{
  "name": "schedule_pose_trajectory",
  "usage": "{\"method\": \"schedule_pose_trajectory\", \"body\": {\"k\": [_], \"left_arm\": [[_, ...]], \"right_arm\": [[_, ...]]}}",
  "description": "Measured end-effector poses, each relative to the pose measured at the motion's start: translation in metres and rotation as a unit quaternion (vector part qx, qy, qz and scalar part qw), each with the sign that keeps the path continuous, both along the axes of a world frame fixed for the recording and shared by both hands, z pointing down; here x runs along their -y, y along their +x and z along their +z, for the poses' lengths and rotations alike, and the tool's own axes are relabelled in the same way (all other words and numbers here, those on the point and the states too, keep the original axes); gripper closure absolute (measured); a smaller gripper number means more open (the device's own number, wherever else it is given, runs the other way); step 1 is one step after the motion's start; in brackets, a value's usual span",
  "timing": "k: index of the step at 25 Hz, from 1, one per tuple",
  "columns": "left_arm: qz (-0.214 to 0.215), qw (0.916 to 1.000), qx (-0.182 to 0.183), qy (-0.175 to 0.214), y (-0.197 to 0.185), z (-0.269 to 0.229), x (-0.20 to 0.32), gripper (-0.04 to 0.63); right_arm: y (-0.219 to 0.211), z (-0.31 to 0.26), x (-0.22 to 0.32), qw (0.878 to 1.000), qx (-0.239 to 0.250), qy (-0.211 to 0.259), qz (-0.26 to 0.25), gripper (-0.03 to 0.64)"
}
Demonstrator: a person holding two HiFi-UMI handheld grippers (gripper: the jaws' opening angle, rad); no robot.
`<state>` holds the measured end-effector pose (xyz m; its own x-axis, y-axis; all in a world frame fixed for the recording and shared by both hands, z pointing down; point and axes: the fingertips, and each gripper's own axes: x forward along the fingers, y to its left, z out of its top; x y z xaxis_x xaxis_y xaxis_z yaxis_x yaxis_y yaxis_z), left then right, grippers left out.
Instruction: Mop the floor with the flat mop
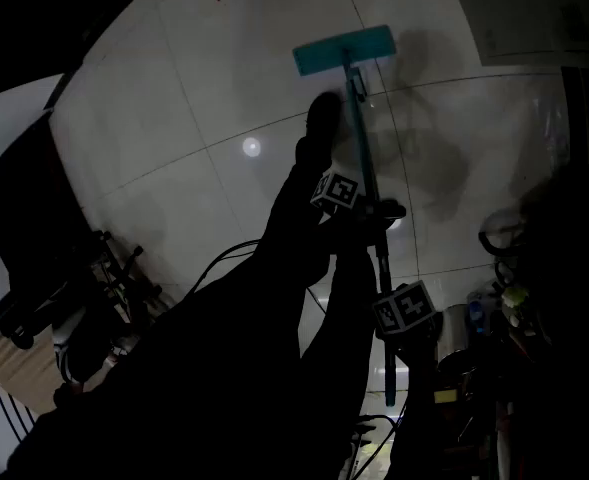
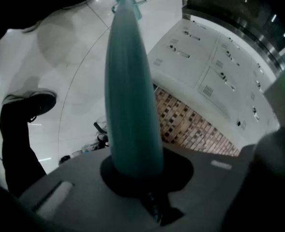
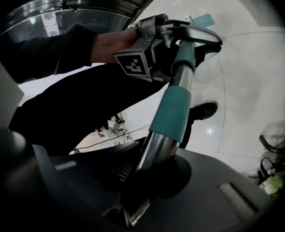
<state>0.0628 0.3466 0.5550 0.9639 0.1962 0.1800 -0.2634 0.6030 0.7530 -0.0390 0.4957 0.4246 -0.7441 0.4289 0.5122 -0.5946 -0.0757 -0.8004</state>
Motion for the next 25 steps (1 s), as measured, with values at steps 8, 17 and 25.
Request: {"method": "schedule_pose_trajectory", "body": {"k": [8,17,25], "left_arm": [[0.02,0.9997,-0.011,0.007,-0.013,0.007,0.116,0.558],[0.023,0.9993,-0.021,0.018,-0.047,0.013,0.271,0.561],[0.002,0.9978,-0.008,0.066,-0.054,0.03,0.402,0.556]], "right_arm": [[-0.013,0.022,0.106,1.0,-0.015,0.009,0.005,0.557],[-0.05,0.037,0.259,0.999,-0.016,0.028,0.015,0.558],[-0.056,0.063,0.382,0.997,-0.039,0.059,0.006,0.558]]}}
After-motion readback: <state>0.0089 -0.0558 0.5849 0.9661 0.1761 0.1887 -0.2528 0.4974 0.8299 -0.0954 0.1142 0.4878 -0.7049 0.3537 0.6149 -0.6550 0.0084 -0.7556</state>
